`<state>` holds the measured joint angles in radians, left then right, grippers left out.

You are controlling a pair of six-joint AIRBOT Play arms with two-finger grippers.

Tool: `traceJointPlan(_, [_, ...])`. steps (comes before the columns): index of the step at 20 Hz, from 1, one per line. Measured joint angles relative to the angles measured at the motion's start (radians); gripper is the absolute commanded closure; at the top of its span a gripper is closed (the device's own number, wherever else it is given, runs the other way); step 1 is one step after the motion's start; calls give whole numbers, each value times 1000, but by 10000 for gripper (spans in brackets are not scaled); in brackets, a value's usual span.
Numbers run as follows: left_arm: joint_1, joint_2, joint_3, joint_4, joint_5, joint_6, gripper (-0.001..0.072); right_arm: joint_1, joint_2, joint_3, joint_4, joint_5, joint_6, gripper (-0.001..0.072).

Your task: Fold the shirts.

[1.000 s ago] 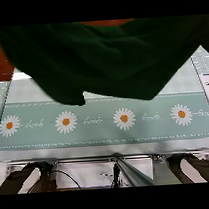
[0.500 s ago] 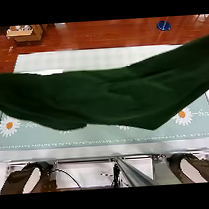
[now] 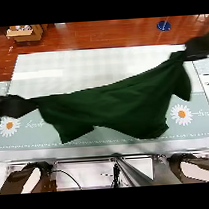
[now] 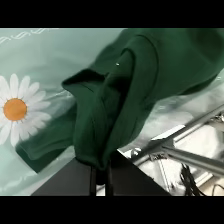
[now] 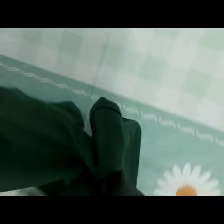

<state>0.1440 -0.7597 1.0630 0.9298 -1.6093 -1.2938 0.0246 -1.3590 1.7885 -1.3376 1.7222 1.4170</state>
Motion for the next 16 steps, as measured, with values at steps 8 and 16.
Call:
traceJointPlan(8, [-7,-301,-174,1,480,259,675,44,-299,-22,-91,-483,22,682])
traceJointPlan(16, [-19,-589,-186,-23,662,311,674,46,-434,-24,-50,-694,81,681])
